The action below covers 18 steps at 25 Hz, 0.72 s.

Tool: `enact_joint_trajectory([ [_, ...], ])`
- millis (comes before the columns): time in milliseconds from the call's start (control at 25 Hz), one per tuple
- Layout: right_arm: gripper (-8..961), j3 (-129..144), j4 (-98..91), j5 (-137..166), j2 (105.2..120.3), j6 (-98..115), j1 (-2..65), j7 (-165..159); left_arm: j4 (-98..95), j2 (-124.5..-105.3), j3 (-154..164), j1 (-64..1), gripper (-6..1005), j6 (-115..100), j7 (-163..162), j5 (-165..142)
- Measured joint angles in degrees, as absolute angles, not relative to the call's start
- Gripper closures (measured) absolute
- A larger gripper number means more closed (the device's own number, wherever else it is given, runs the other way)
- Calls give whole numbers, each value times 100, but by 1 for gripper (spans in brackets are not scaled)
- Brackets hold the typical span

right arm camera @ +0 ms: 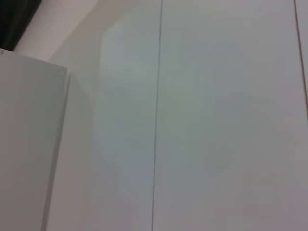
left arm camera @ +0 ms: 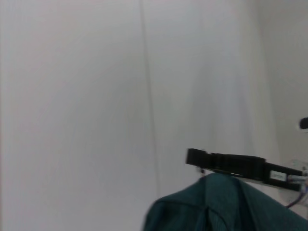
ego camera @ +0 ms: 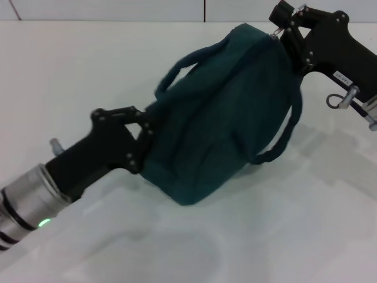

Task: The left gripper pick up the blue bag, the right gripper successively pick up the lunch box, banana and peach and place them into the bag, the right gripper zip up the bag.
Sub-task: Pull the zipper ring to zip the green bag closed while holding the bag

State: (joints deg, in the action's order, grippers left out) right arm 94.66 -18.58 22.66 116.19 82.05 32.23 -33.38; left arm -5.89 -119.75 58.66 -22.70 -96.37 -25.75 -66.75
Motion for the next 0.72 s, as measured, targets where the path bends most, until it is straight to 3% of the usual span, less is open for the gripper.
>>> enact_joint_trajectory([
  [440,928,9526,-1857,2253,11619,8173,3268,-3415,-163,-12070,5853,-2321,933,-9568,-1918,-6003],
  [720,928,9527,-1850,2248,11619,8173,3257,-3419,-431,-11994,5864,-2390,804,-9759,-3358,-5776],
])
